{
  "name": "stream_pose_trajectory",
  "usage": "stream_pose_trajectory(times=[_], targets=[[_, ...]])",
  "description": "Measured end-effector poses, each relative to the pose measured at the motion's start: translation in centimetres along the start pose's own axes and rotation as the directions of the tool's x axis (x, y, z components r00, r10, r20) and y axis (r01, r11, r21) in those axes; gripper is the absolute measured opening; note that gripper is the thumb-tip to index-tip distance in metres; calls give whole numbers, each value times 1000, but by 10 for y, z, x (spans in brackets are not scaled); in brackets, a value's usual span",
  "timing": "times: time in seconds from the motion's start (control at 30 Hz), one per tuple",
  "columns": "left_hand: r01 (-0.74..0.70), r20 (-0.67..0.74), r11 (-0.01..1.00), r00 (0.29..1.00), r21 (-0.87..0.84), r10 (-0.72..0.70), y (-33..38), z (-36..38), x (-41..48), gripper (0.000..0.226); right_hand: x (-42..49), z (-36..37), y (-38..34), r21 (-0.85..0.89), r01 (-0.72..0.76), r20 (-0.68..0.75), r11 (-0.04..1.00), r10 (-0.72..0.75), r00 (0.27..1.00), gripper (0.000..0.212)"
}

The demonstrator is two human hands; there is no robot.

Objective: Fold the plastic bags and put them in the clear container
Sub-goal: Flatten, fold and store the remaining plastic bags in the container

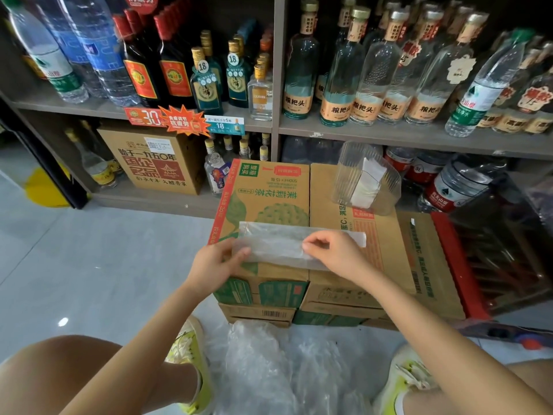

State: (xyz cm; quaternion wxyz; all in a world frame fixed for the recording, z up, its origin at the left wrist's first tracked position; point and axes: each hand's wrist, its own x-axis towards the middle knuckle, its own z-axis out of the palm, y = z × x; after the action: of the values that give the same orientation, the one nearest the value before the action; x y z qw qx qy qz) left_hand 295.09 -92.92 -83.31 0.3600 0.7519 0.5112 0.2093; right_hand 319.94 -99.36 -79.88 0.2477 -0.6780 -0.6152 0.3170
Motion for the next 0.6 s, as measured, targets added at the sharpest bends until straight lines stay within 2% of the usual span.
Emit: stream_pose_trajectory(times=[0.13, 0.27, 0.37, 0.43, 0.5, 0.57, 0.6], targets=[[85, -92, 995, 992, -58, -90, 1, 7, 20, 30, 41, -9, -4, -123, -52, 2, 991, 53, 999, 14], [125, -191, 985, 971, -117, -146, 4, 13, 31, 29, 64, -6, 1, -240, -106, 26, 965, 116, 993, 15], [126, -277, 992, 952, -34, -130, 6, 16, 31, 28, 64, 0, 12, -282, -114, 17, 953, 124, 992, 15], [44, -384, 984, 923, 174, 27, 4, 17, 30, 27, 61, 3, 17, -287, -105, -5, 952, 108, 994, 17], [-105, -389, 919, 883, 379, 262, 2, 20, 29, 32, 59, 5, 19, -299, -89, -32, 950, 83, 996, 18], [-297, -262, 832, 853, 469, 452, 2, 25, 29, 35, 58, 6, 19, -318, -74, -48, 945, 62, 997, 20], [-366, -175, 797, 850, 480, 496, 3, 29, 29, 37, 58, 7, 18, -324, -70, -53, 943, 56, 997, 21]])
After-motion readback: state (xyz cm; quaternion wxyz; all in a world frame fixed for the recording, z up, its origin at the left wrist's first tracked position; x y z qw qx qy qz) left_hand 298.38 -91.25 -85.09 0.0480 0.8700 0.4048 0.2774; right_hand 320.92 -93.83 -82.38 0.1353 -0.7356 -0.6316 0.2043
